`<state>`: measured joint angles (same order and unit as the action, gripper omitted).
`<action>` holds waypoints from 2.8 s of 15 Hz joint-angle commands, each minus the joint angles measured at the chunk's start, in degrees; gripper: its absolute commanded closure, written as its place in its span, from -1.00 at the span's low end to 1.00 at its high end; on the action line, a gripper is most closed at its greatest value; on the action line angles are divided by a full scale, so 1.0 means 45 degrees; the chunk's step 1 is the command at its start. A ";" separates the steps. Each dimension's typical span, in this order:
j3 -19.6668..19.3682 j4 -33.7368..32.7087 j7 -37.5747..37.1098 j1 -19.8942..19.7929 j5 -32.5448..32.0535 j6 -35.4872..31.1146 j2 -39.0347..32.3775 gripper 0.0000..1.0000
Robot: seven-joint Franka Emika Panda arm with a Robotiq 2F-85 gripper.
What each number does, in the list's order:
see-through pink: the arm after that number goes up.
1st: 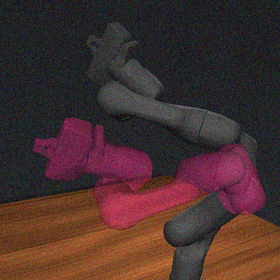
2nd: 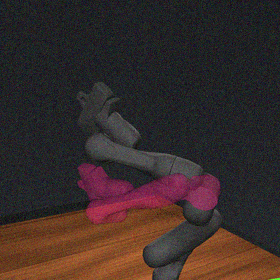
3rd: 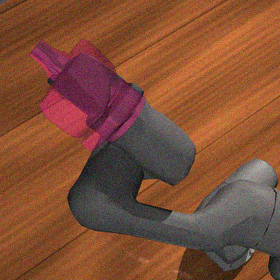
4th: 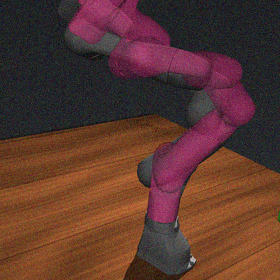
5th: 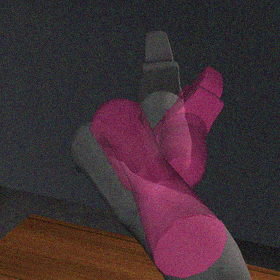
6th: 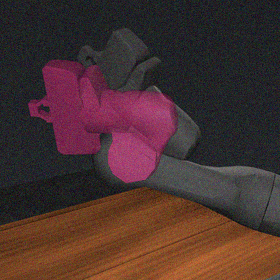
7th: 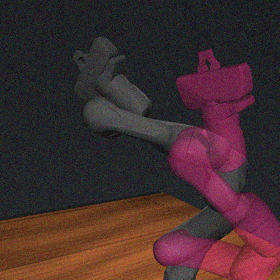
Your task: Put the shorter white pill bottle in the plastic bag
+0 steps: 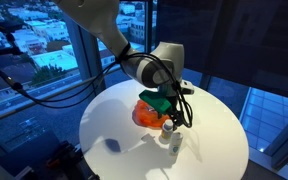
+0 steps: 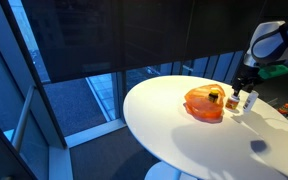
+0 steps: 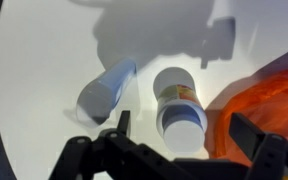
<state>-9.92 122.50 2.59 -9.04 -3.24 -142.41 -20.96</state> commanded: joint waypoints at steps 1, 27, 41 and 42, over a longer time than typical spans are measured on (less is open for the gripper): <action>0.0268 -0.0463 0.0417 -0.0376 0.0486 -0.0400 -0.0512 -1.00; 0.0189 -0.0769 -0.0148 0.0116 -0.0019 -0.0114 0.0219 0.63; 0.1475 -0.1025 0.0274 0.1105 0.0481 0.0964 0.2148 0.63; 0.1575 -0.1043 0.0328 0.1166 0.0553 0.0935 0.2130 0.63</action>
<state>-3.94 118.32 2.90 -4.24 -1.81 -138.65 -12.15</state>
